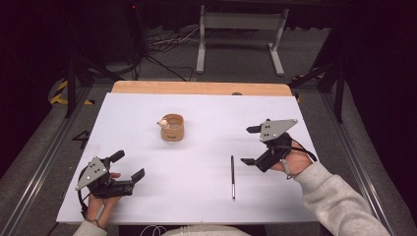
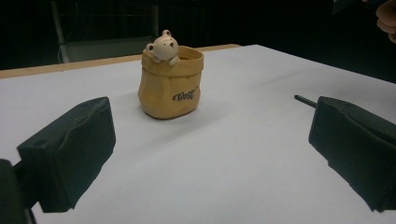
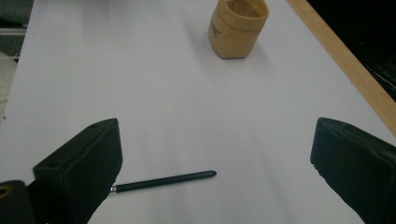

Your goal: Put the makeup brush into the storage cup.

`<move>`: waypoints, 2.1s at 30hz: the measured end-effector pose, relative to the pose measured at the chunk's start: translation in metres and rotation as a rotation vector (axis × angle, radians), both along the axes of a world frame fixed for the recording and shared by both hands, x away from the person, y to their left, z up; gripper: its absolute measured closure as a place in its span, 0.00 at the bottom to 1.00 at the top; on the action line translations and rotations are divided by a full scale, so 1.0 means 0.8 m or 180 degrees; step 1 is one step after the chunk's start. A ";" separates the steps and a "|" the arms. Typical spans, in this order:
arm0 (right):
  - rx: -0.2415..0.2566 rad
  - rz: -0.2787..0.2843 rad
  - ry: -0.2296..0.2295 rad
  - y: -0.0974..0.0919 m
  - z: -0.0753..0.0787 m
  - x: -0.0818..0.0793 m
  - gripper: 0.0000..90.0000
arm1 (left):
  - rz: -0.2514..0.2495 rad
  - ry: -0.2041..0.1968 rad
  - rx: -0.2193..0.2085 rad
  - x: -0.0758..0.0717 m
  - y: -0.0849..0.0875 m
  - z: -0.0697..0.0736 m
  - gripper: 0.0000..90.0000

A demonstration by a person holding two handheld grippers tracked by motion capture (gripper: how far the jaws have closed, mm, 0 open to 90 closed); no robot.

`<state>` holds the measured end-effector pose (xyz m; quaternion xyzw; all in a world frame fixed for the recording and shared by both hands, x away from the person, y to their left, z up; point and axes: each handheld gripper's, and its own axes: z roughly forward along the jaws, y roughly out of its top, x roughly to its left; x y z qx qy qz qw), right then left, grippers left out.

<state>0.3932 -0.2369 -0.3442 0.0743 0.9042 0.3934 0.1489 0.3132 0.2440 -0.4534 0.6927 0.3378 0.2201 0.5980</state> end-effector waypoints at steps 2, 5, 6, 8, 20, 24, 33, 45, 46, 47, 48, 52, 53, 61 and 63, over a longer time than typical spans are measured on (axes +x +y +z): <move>-0.0190 0.0110 0.0029 0.010 0.003 0.003 0.03 | 0.0018 -0.0003 -0.0017 -0.001 0.000 0.000 0.01; -0.0382 0.0213 0.0087 0.020 0.004 0.007 0.03 | 0.0020 -0.0001 -0.0011 -0.002 0.002 0.000 0.01; -0.0444 0.0249 0.0111 0.023 0.004 0.009 0.03 | 0.0019 -0.0002 -0.0010 -0.002 0.002 0.000 0.01; -0.0560 0.0297 0.0127 0.028 0.004 0.010 0.03 | 0.0013 0.0005 -0.0010 -0.002 0.002 0.000 0.01; -0.1005 0.0540 0.0311 0.049 0.007 0.019 0.03 | -0.0021 -0.0013 -0.0001 0.001 -0.002 0.000 0.02; -0.1088 0.0549 0.0395 0.052 0.007 0.026 0.03 | -0.0034 0.0018 0.0008 0.002 -0.002 0.000 0.02; -0.1345 0.0810 0.0528 0.066 0.000 0.026 0.03 | 0.0000 -0.0015 -0.0026 0.001 -0.001 0.001 0.02; -0.1732 0.1055 0.0537 0.085 -0.008 0.024 0.04 | 0.0010 0.0013 -0.0016 0.001 0.000 0.000 0.02; -0.1769 0.1072 0.0534 0.087 -0.010 0.024 0.04 | 0.0005 0.0017 -0.0016 0.001 -0.001 0.000 0.02; -0.1789 0.1090 0.0541 0.089 -0.011 0.025 0.04 | 0.0004 0.0017 -0.0013 0.001 -0.001 0.000 0.02; -0.1814 0.1091 0.0539 0.090 -0.012 0.024 0.04 | 0.0006 0.0016 -0.0014 0.001 -0.001 0.000 0.02; -0.1905 0.1142 0.0541 0.095 -0.015 0.025 0.04 | 0.0001 0.0020 -0.0021 0.001 -0.001 0.000 0.02; -0.1941 0.1177 0.0533 0.098 -0.017 0.026 0.04 | -0.0002 0.0022 -0.0024 0.001 -0.001 -0.001 0.02; -0.2048 0.1227 0.0569 0.107 -0.025 0.029 0.04 | -0.0014 0.0029 -0.0018 0.002 -0.001 -0.001 0.02; -0.2049 0.1226 0.0583 0.108 -0.028 0.030 0.04 | -0.0014 0.0033 -0.0023 0.002 -0.001 0.000 0.01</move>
